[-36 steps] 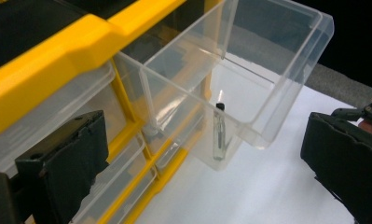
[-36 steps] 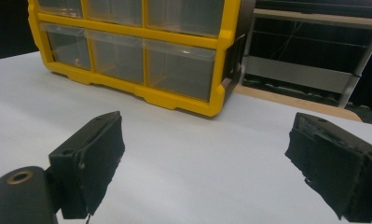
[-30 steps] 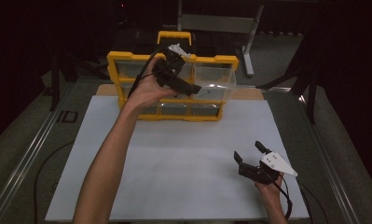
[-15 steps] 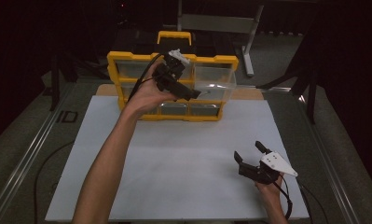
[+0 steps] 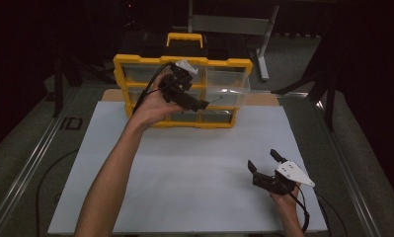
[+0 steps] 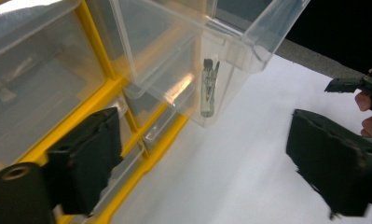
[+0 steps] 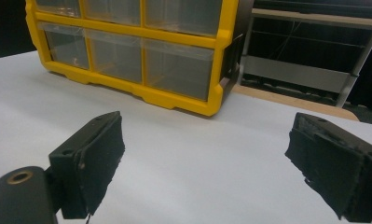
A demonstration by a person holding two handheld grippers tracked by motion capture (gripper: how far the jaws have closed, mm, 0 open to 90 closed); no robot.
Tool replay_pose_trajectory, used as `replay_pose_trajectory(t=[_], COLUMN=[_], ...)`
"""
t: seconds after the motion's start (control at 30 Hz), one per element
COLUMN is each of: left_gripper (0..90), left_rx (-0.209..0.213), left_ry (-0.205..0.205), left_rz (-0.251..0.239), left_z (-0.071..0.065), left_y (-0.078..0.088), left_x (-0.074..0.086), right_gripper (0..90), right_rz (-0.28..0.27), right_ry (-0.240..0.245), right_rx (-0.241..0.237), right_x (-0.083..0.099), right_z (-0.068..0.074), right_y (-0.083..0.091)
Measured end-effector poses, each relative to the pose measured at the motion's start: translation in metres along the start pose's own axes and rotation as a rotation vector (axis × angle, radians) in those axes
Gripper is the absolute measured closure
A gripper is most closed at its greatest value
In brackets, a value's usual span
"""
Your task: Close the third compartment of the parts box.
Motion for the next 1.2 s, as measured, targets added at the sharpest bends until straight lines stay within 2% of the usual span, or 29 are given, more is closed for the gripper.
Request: replay_pose_trajectory(t=[0.03,0.27,0.33,0.4,0.47,0.63,0.8,1.03,1.2], left_gripper=[16.0,29.3,35.0,41.9,51.7,62.4,73.6,88.2,90.0], left_rx=[-0.01,0.007,0.013,0.015,0.027,0.035,0.059,0.053,0.06], left_ry=[0.007,-0.001,-0.006,0.008,0.015,0.017,0.036,0.002,-0.02], left_rz=[0.006,0.004,0.008,0.022,0.029,0.012,-0.001,0.001,-0.004], left_z=[0.001,-0.003,-0.003,-0.003,-0.004,-0.005,-0.004,-0.01,-0.015], left_y=[-0.001,-0.002,-0.003,-0.003,-0.003,0.001,0.004,0.009,0.008], left_x=[0.0,0.003,0.005,0.006,0.008,0.01,0.012,0.013,0.011], right_gripper=[10.2,10.2,10.3,10.2,10.3,10.2,10.3,10.2,10.2], right_rz=[0.002,0.004,0.004,0.004,0.004,0.006,0.009,0.008,0.007], right_ry=[-0.001,-0.001,-0.001,-0.002,-0.002,-0.004,-0.003,-0.004,0.002], right_rx=[0.0,0.003,0.004,0.003,0.003,0.002,0.001,0.005,0.003], right_x=[0.0,0.001,0.001,0.0,0.001,0.001,0.001,0.001,0.001], right_z=[0.0,0.0,0.0,0.0,0.0,0.0,0.001,0.0,0.0], right_y=[0.0,-0.001,-0.001,0.0,-0.001,-0.002,-0.003,-0.003,-0.003])
Point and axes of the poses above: each handheld gripper's, and its own axes: y roughly backward along the jaws, x roughly out of its underside, z roughly to its left, the point moved 5 cm from there along -y, roughly forward along the jaws, and after that the axes turned 13 degrees about z, right-handed, at the moved point
